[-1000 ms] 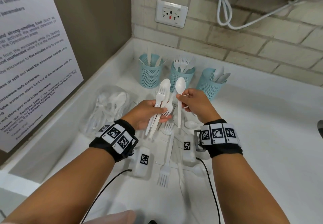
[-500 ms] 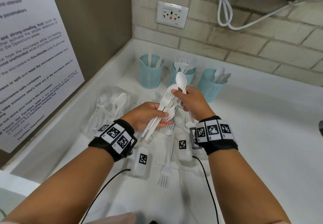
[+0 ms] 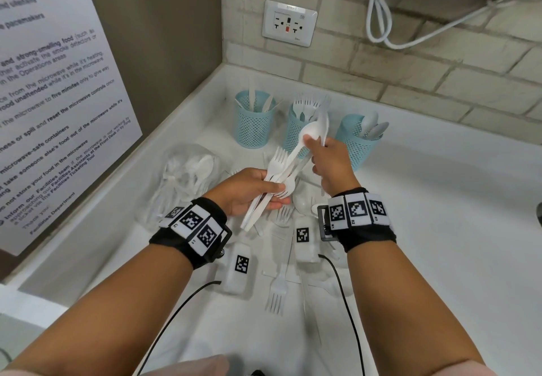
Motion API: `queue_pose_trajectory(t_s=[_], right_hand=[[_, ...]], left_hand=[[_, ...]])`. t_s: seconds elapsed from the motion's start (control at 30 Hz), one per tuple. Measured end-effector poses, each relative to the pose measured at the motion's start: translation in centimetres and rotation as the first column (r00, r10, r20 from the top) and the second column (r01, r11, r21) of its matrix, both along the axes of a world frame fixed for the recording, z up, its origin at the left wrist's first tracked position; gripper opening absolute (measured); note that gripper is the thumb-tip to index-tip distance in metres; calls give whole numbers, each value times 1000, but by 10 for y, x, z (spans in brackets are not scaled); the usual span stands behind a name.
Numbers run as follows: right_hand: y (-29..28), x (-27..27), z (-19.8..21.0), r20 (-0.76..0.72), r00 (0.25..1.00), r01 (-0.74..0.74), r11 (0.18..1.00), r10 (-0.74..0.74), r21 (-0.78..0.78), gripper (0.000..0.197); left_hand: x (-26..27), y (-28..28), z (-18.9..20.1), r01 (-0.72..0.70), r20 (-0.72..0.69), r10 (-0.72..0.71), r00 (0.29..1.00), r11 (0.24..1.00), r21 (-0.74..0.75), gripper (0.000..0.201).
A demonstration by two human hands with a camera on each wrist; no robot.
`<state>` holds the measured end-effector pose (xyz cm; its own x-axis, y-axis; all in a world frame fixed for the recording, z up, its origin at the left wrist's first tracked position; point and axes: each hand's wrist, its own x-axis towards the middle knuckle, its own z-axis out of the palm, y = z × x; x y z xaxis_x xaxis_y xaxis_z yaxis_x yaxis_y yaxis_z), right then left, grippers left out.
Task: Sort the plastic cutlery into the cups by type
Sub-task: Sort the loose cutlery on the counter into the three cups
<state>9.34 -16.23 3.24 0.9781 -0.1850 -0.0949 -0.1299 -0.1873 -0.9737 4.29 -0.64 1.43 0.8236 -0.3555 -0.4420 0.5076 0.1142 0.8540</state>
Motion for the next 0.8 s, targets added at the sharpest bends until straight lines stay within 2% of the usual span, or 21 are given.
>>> queue_pose_trajectory(t_s=[0.1,0.17,0.23,0.3,0.4,0.43,0.5,0.67,0.8], right_hand=[[-3,8,7,-14,993,119,965,-119,233,12],[-8,14,13,-53,985,169,876,-163,451,23],[-12,17,19,-72,985,166,784,-154,599,32],[-17,20,22,-81,984,168,695,-156,700,31],[-30,31,29,-93,962,227,566,-256,793,10],[-36,36,33,-77,951,238,553,-298,799,9],[-50,47,41,-33,925,261,569,-379,780,17],[-87,65,56,202,876,199,710,-438,676,21],[-95,75,40,294,851,150,738,-435,658,17]], left_hand=[[0,1,0,-21,-5,21,1000,1000,-2,8],[1,1,0,-37,-9,37,999,999,-8,8],[0,2,0,-43,-8,42,999,999,-18,9],[0,3,-1,-43,-3,43,999,999,-25,10],[2,3,-3,-53,-3,53,999,998,-23,11],[3,3,-3,-55,-3,55,998,998,-23,11],[4,3,-2,-58,-1,58,998,998,-24,11],[6,3,0,-69,-7,69,998,997,-37,10],[8,-1,1,-69,-9,69,998,997,-34,9]])
